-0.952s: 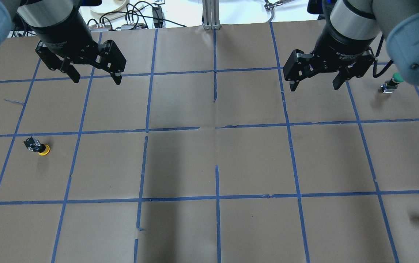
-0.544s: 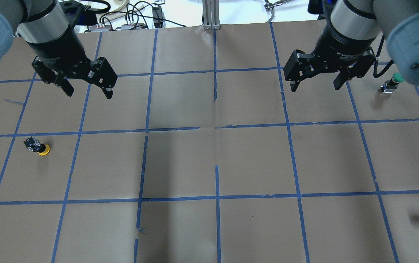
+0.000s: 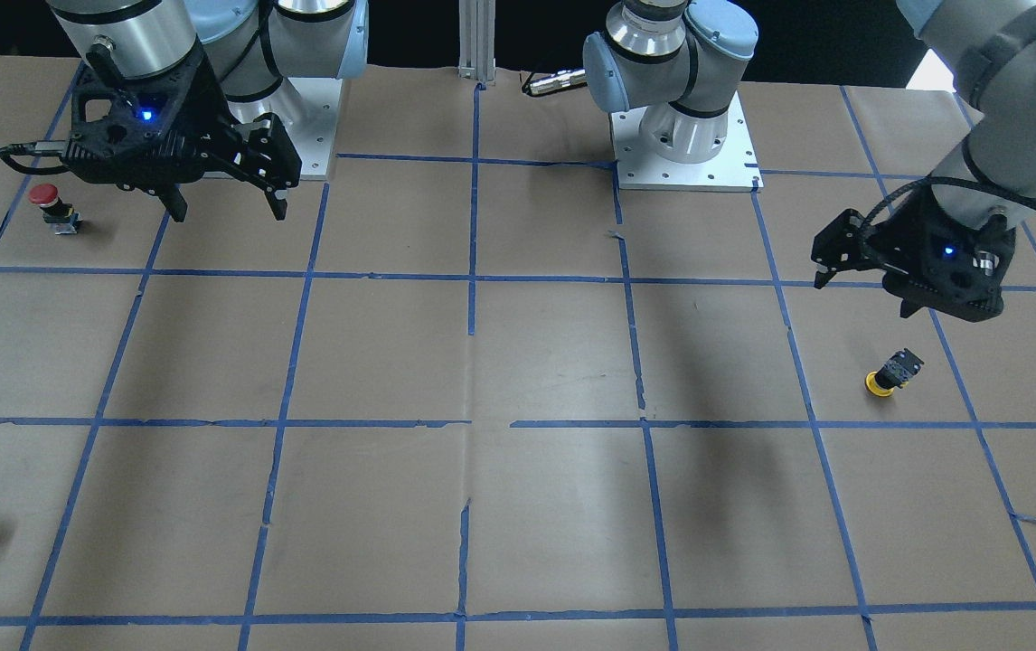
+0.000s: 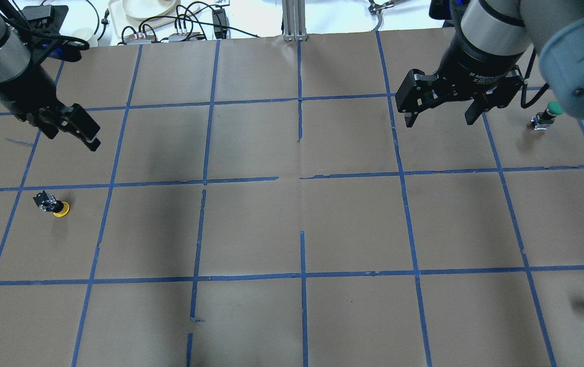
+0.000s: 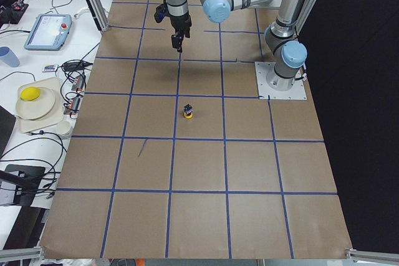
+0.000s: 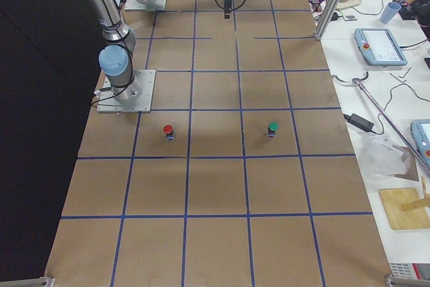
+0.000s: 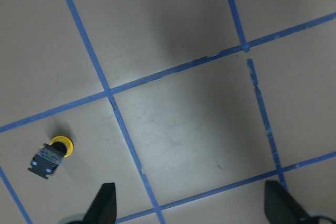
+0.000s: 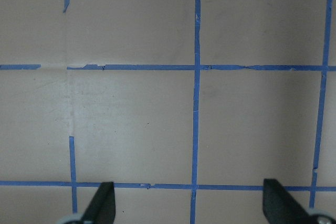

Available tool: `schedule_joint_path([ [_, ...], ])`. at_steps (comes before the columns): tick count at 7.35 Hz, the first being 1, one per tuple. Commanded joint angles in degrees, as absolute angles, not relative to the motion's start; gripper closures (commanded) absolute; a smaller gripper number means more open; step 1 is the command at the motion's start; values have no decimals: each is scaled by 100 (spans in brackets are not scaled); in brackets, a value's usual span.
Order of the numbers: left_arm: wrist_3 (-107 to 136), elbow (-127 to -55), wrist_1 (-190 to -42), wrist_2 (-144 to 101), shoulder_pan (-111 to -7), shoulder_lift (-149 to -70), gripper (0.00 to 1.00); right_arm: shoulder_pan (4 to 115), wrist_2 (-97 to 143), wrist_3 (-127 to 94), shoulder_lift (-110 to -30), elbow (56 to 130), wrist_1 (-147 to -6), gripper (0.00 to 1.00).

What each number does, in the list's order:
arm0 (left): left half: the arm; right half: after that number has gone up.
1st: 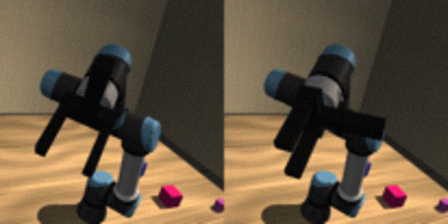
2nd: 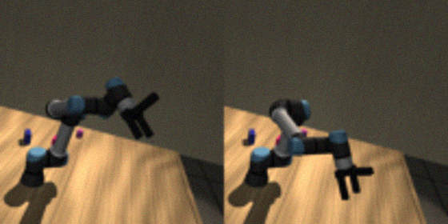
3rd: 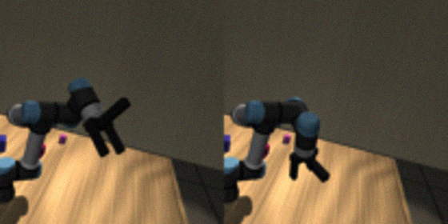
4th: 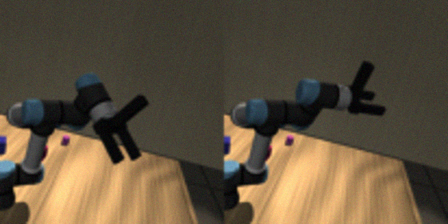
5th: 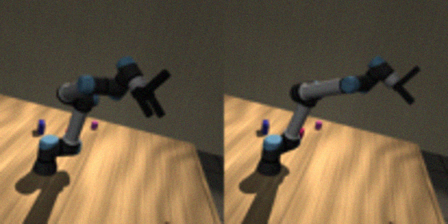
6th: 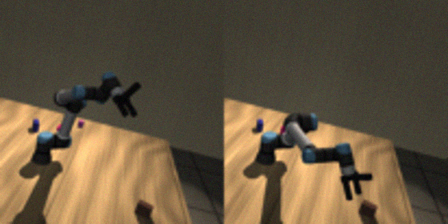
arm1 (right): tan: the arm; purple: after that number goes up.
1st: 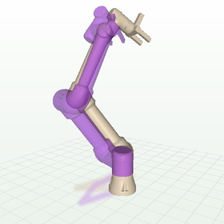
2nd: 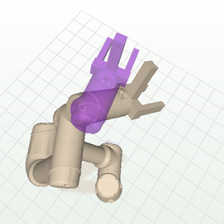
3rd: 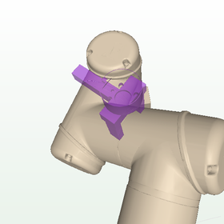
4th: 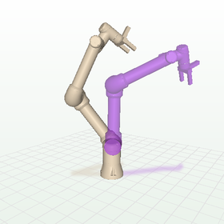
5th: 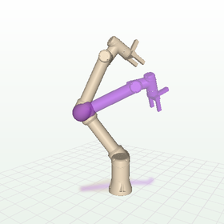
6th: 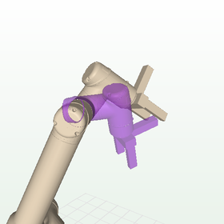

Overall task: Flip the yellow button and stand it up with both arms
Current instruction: 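Lower the left gripper over the yellow button's base and close on it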

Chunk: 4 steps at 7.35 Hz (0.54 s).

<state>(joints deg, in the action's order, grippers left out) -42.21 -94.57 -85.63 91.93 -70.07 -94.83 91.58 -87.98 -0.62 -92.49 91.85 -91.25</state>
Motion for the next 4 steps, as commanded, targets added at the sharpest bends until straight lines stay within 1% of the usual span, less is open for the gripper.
schedule_joint_path([
  [1, -5939, -9684, -7985, 9185, -6374, -9789, 0, 9158, -8807, -62, -9255, 9185, -9114, 0],
  [4, -7640, -10474, -6247, 9123, -5565, -10107, 0, 9158, -8807, -62, -9255, 9176, -9114, 0],
])
